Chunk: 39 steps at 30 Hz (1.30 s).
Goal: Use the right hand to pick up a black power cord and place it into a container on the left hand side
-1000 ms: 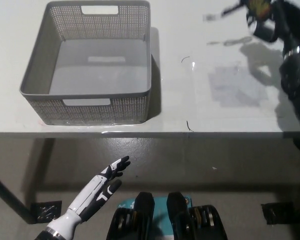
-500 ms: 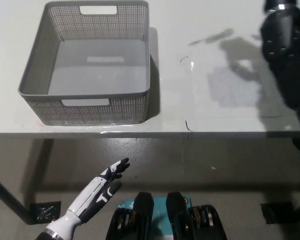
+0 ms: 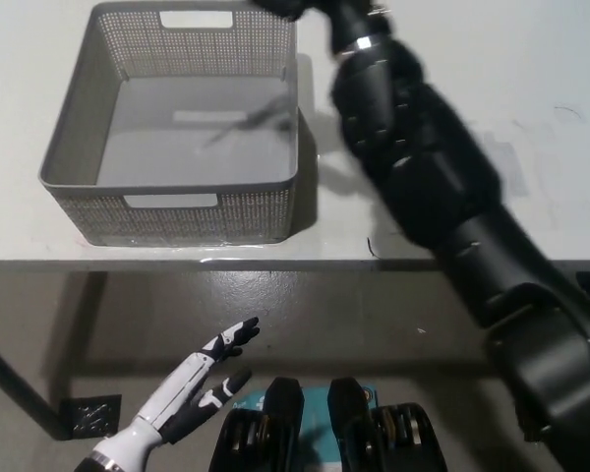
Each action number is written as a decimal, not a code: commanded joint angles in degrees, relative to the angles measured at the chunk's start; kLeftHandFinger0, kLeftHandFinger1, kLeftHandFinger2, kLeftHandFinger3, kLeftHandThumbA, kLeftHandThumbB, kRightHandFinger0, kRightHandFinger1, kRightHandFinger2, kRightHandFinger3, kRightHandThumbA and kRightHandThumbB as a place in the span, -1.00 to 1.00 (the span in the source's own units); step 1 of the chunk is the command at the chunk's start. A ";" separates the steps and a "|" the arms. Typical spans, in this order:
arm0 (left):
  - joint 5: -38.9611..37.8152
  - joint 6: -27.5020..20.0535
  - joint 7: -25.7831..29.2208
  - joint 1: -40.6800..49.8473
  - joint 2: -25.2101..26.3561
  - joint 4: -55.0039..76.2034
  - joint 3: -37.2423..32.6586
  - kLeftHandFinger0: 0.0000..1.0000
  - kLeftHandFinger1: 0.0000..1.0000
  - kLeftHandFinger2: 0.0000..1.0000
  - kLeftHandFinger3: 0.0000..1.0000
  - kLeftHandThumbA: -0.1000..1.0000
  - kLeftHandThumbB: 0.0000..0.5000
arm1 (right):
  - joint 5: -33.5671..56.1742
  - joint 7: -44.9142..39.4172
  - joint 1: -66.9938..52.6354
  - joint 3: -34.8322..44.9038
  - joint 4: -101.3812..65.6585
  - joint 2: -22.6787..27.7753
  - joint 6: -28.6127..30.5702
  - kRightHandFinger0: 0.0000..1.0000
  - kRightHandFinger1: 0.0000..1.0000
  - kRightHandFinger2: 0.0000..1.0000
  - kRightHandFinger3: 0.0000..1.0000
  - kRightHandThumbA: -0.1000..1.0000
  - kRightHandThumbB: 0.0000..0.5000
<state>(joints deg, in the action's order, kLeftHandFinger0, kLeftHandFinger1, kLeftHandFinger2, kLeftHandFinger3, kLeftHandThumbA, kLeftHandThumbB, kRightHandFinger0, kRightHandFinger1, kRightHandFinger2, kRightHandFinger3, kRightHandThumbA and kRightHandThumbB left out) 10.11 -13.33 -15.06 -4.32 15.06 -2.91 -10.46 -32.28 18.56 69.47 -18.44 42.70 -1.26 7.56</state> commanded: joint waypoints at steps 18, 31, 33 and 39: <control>3.02 -1.14 -1.81 -2.81 2.46 1.52 -2.42 1.00 1.00 1.00 1.00 0.69 0.41 | -4.34 4.13 5.36 -4.86 13.55 -4.79 2.23 -0.98 -0.26 0.38 0.47 -1.00 -0.18; 4.71 0.88 -3.01 -4.09 3.06 2.66 -3.31 1.00 1.00 1.00 1.00 0.80 0.44 | 1.08 -17.39 4.09 -4.53 9.47 -2.66 -2.14 1.00 1.00 1.00 1.00 1.00 1.00; 5.02 1.29 -3.25 -4.18 3.22 2.84 -3.36 1.00 1.00 1.00 1.00 0.81 0.45 | 1.18 -17.95 3.93 -4.34 8.83 -2.41 -2.40 1.00 1.00 1.00 1.00 1.00 1.00; 6.30 1.40 -3.34 -4.25 3.51 3.10 -3.79 1.00 1.00 1.00 1.00 0.85 0.46 | 1.02 -19.61 2.96 -4.12 6.35 -1.22 -4.07 1.00 1.00 1.00 1.00 1.00 1.00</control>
<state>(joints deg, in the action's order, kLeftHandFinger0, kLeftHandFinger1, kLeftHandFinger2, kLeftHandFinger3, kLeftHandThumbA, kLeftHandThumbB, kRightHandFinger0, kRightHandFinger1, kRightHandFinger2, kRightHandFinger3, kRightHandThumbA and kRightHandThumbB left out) 14.79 -12.42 -17.53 -7.17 16.93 -2.00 -13.94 -32.34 2.38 69.85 -23.05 52.04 -3.43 5.50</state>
